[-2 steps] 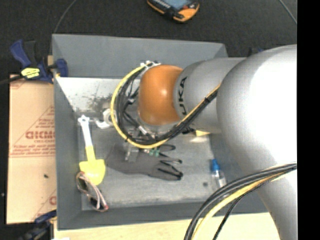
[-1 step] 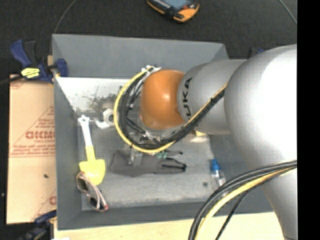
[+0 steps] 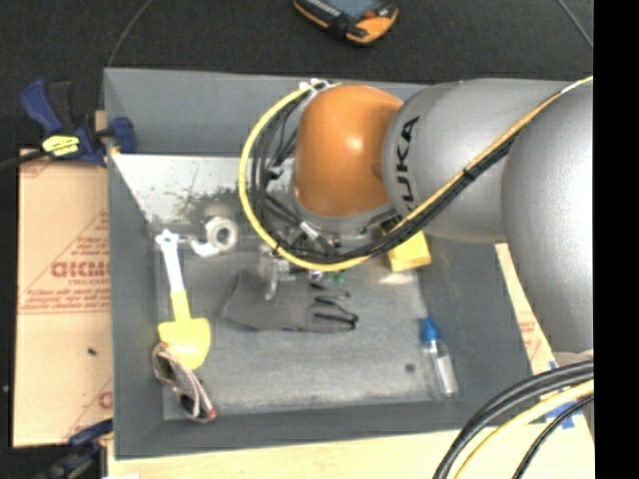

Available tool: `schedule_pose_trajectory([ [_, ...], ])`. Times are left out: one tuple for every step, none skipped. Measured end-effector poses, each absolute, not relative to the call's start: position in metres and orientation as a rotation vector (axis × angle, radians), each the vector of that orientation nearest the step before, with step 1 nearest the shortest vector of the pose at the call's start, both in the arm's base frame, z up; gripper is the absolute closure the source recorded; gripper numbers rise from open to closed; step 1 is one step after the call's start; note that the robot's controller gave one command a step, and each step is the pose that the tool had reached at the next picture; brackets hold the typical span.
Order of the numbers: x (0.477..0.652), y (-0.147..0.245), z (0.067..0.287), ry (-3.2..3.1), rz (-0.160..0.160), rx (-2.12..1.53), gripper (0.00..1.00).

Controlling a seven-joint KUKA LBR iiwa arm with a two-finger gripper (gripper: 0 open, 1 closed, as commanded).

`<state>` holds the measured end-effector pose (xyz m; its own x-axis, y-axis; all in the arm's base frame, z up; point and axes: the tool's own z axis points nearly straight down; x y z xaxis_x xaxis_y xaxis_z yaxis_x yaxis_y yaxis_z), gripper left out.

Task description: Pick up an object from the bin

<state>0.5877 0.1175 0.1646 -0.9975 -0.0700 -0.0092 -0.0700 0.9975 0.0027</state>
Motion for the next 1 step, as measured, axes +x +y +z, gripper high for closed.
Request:
schedule_pose_trajectory([
  [0.5898, 0.1186, 0.2079, 3.121, 0.004, -0.119, 1.00],
])
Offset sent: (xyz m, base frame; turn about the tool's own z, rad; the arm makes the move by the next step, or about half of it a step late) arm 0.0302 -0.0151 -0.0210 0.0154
